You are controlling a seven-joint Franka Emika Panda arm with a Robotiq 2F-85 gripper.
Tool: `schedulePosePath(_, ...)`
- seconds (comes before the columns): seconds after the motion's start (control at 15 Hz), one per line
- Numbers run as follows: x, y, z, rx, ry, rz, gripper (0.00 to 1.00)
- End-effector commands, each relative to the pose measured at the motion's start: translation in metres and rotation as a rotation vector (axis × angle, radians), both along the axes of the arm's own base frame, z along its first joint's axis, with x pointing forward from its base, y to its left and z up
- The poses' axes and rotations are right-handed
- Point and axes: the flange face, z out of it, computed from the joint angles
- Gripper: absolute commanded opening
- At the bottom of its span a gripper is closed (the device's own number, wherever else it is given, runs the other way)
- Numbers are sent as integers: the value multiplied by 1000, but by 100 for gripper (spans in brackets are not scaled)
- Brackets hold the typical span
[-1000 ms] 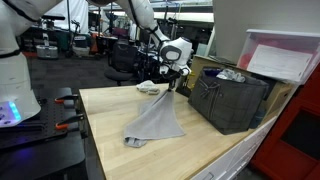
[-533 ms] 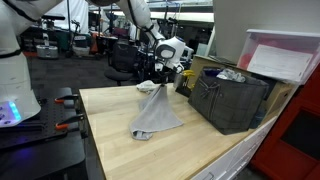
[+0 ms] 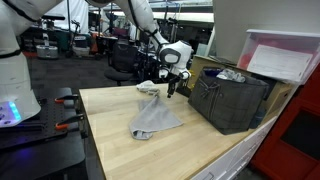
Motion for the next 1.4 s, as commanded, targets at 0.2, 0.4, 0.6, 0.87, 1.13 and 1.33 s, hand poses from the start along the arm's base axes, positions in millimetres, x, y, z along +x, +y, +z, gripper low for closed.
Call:
schedulePosePath(0.2, -59, -113, -35, -79, 69, -138, 100)
schedulePosePath(0.4, -68, -136, -51, -77, 84, -164, 100)
schedulePosePath(0.6, -68, -146, -61, -81, 86, -162, 100)
schedulePosePath(0.87, -63, -153, -72, -89, 98, -159, 100)
schedulePosePath(1.13, -60, -151, -91, -81, 110, -152, 93)
schedulePosePath(1.33, -60, -143, -108, -72, 126, -143, 70)
